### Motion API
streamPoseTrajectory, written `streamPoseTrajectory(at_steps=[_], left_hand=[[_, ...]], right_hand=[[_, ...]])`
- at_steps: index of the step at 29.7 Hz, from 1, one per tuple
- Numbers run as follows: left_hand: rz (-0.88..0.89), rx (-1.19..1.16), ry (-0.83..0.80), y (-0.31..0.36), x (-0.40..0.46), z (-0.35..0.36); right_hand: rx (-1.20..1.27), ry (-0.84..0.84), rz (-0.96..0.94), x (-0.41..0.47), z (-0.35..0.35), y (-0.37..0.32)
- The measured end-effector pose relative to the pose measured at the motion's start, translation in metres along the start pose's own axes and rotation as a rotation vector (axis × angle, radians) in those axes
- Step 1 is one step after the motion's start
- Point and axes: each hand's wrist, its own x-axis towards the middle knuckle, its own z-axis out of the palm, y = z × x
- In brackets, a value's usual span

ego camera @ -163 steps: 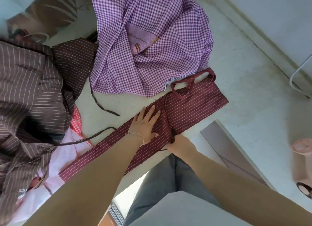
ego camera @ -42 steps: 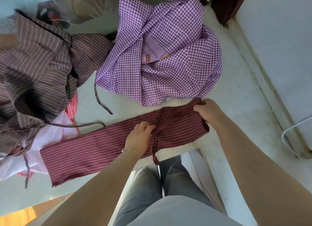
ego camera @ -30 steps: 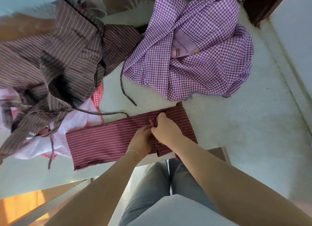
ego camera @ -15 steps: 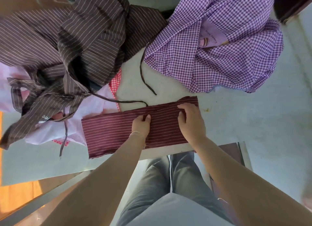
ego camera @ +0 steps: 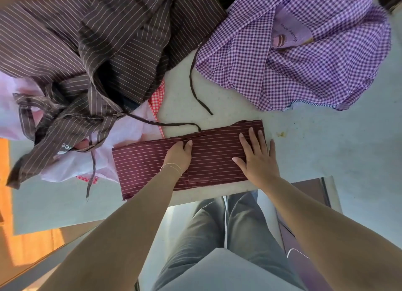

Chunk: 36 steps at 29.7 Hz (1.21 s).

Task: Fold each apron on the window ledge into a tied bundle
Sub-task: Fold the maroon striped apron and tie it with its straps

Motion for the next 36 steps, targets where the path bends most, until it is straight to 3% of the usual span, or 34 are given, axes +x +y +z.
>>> streamPoseTrajectory(at_steps=[10, 17, 21, 26, 32, 34, 36], left_hand=[[0.196, 0.188, 0.08, -0.016, -0.003, 0.003], [0.274, 0.343, 0.118, -0.017, -0.003, 0.007], [0.217, 0.404, 0.169, -0.019, -0.004, 0.008], [0.196, 0.365, 0.387, -0.053, -0.008, -0.005], [-0.248, 0.042, 0.572, -0.108, -0.013, -0.037], [-0.395, -0.04, 0.532, -0.115, -0.018, -0.042], [-0.413, -0.091, 0.486, -0.124, -0.021, -0.042]], right_hand=[[0.07, 0.203, -0.117, 0.004, -0.003, -0.008], [0.0, 0.111, -0.091, 0.015, -0.001, -0.017], [-0.045, 0.1, -0.097, 0.016, 0.005, -0.015], [-0.105, 0.093, -0.12, 0.021, 0.006, -0.013], [-0.121, 0.093, -0.142, 0.025, -0.007, -0.015], [-0.118, 0.105, -0.345, 0.019, -0.007, -0.031], [-0.146, 0.087, -0.577, 0.014, -0.002, -0.052]])
